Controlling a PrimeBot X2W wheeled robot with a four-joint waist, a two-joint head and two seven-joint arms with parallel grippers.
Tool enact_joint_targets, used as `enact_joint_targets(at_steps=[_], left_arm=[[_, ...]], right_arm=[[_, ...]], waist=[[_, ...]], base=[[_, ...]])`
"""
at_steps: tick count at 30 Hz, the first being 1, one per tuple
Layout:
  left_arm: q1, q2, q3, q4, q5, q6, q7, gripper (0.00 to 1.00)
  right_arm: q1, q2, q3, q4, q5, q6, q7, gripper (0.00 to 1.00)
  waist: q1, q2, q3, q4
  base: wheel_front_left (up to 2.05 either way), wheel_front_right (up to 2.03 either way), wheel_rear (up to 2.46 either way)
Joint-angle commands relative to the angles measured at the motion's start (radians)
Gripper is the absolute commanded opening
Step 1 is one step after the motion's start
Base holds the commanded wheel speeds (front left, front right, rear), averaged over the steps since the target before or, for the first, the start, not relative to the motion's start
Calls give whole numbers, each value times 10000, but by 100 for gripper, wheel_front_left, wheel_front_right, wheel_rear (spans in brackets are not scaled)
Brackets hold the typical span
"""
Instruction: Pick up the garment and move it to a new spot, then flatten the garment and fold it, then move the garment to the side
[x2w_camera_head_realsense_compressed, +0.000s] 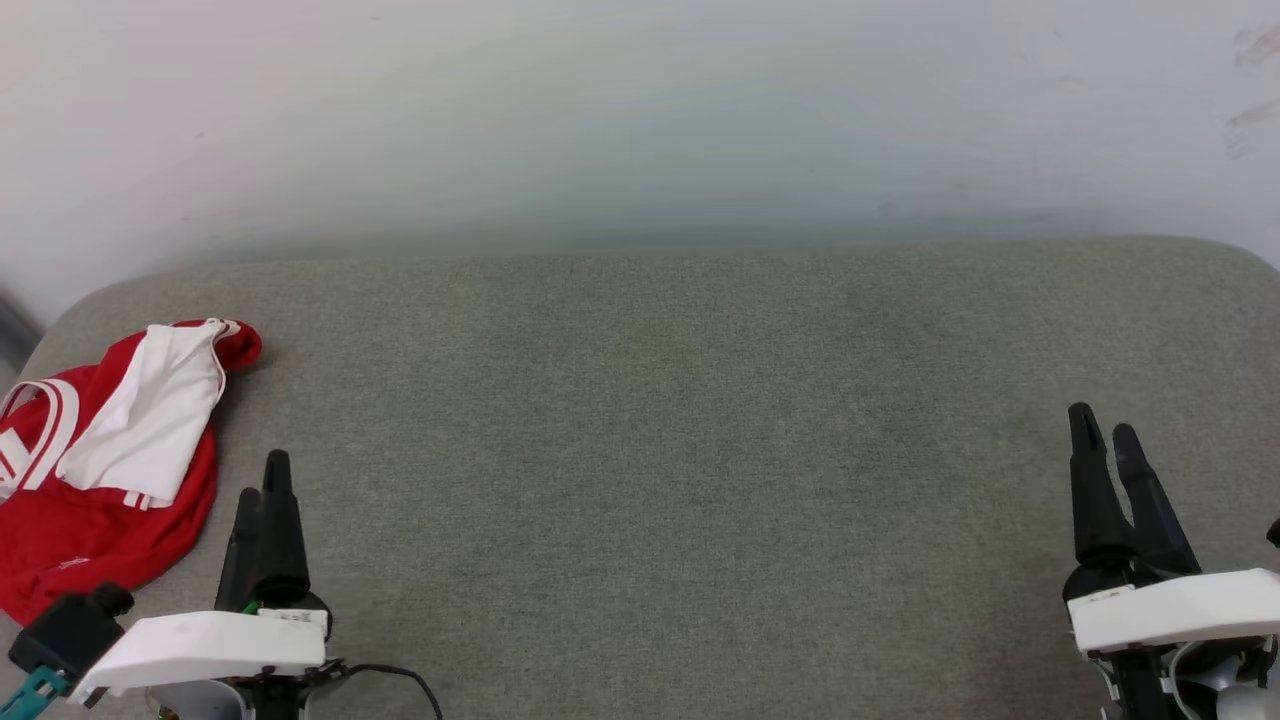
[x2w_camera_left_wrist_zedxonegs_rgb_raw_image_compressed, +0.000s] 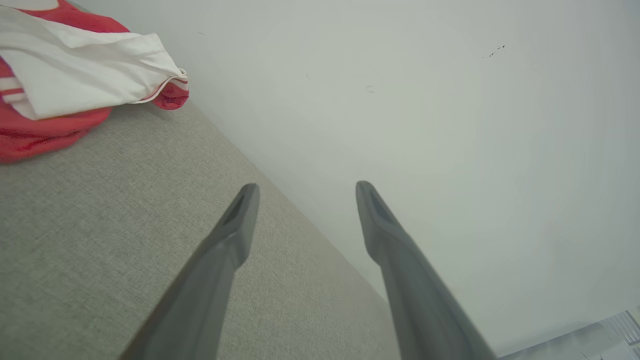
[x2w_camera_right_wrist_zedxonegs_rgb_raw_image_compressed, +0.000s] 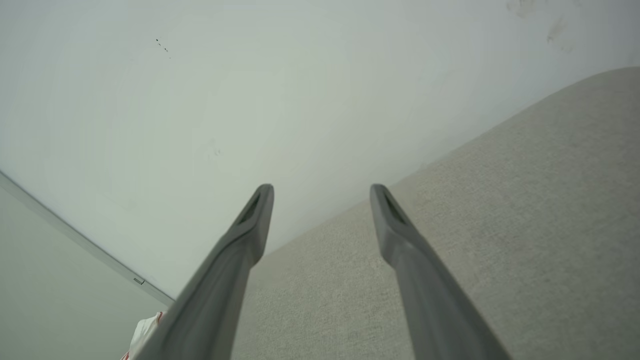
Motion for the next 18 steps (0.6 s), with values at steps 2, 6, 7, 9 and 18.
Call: enact_joint_targets(at_steps=[2, 6, 7, 9, 18], left_arm=[[48, 29, -244, -468, 751, 80, -156, 100], [186, 31, -468, -716, 1591, 104, -290, 100], [215, 31, -538, -763, 1808, 56, -326, 100], [256, 32, -605, -799, 2022, 18, -349, 100], [509, 34, -1274, -1168, 3936, 211, -620, 100]], right_arm=[[16, -15, 166, -423, -911, 0, -158, 100], [101, -15, 330, -582, -1732, 0, -294, 100], [131, -15, 361, -603, -1910, 0, -318, 100], [167, -15, 355, -620, -2074, 0, -356, 100], [377, -13, 586, -607, -3653, 0, -626, 100]], waist=[[0, -1, 13, -9], [0, -1, 9, -15], [0, -1, 5, -18], [0, -1, -2, -22], [0, -1, -19, -45]], base=[[0, 0, 0], [0, 0, 0], [0, 0, 0], [0, 0, 0], [0, 0, 0]])
